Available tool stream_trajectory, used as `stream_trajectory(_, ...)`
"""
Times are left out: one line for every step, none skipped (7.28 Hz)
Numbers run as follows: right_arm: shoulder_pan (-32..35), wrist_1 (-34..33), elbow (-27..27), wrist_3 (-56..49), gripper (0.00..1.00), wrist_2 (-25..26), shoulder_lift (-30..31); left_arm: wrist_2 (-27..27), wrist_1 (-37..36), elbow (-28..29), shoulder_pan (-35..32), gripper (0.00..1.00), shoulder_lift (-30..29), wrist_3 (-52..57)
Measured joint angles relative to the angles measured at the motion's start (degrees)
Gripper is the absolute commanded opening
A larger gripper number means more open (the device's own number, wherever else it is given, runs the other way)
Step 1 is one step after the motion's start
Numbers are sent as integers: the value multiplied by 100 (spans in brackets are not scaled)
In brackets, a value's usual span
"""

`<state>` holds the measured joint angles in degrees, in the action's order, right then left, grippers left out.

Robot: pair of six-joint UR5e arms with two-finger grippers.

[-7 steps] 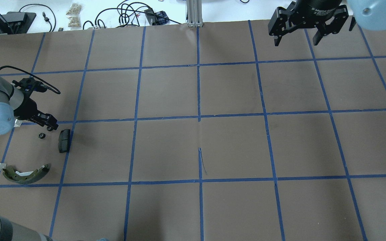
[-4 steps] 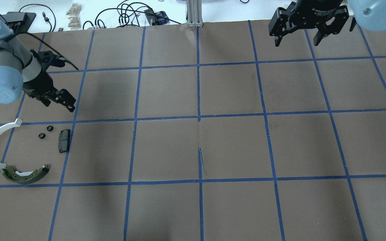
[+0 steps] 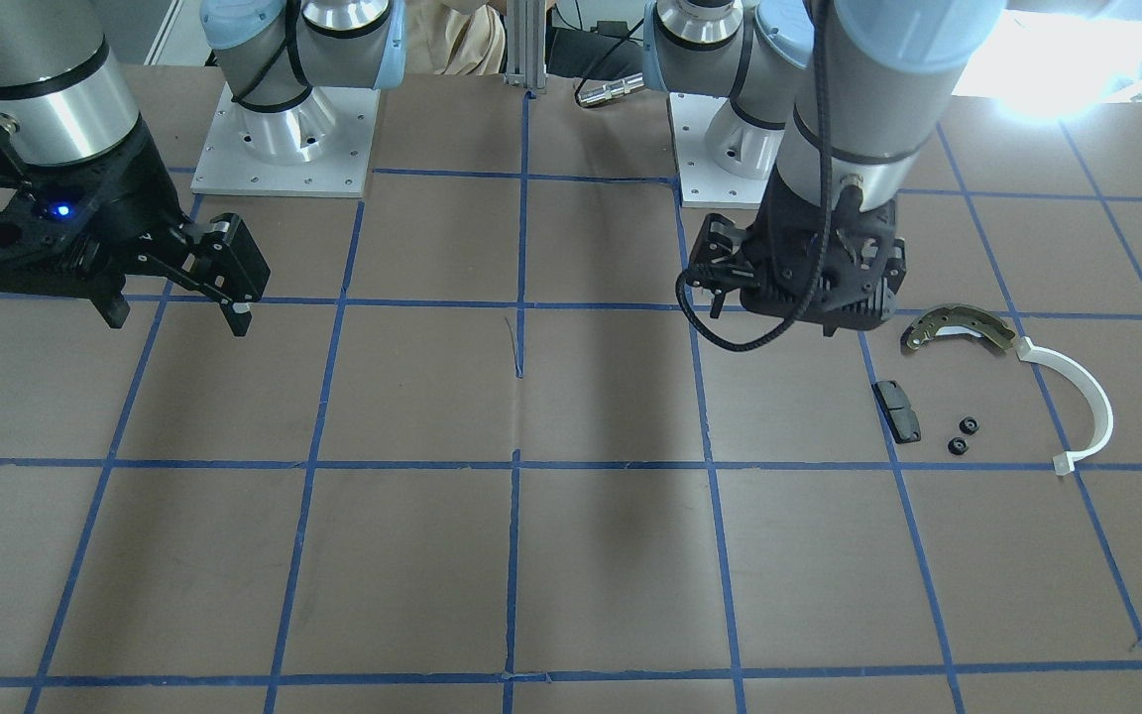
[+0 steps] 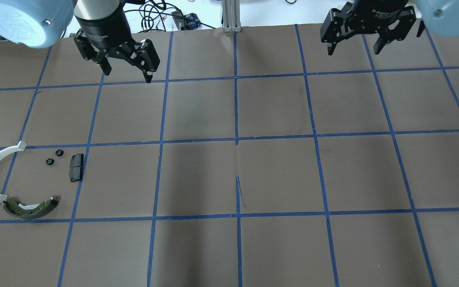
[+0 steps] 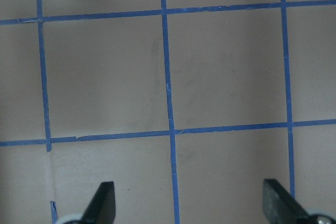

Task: Place bearing gear from tray to pile

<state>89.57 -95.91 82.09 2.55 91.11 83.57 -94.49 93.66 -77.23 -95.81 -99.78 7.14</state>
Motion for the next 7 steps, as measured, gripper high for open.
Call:
stream_trajectory(0, -3, 0, 0, 100, -5, 1, 14, 107, 26, -6, 98, 168, -6)
stream_trajectory(0, -6, 0, 0, 100, -8, 0, 35, 139, -59, 156, 98, 345, 166)
stream_trajectory(-1, -9, 0, 0, 100, -9, -3, 106, 103, -241, 434, 98, 514, 410)
stream_trajectory(-1, -10, 0, 0, 100, -10, -5, 192, 33, -463, 680, 98, 674, 325)
stream_trajectory(-1, -11, -1, 0, 100, -8, -5, 221, -37, -668, 790, 100, 801, -66)
stream_trajectory(-1, -12, -5, 0, 100, -6, 1, 245, -145, -805, 832, 100, 868, -374)
stream_trajectory(-1, -10, -8, 0, 100, -4, 6, 272, -247, -870, 848, 100, 885, -507)
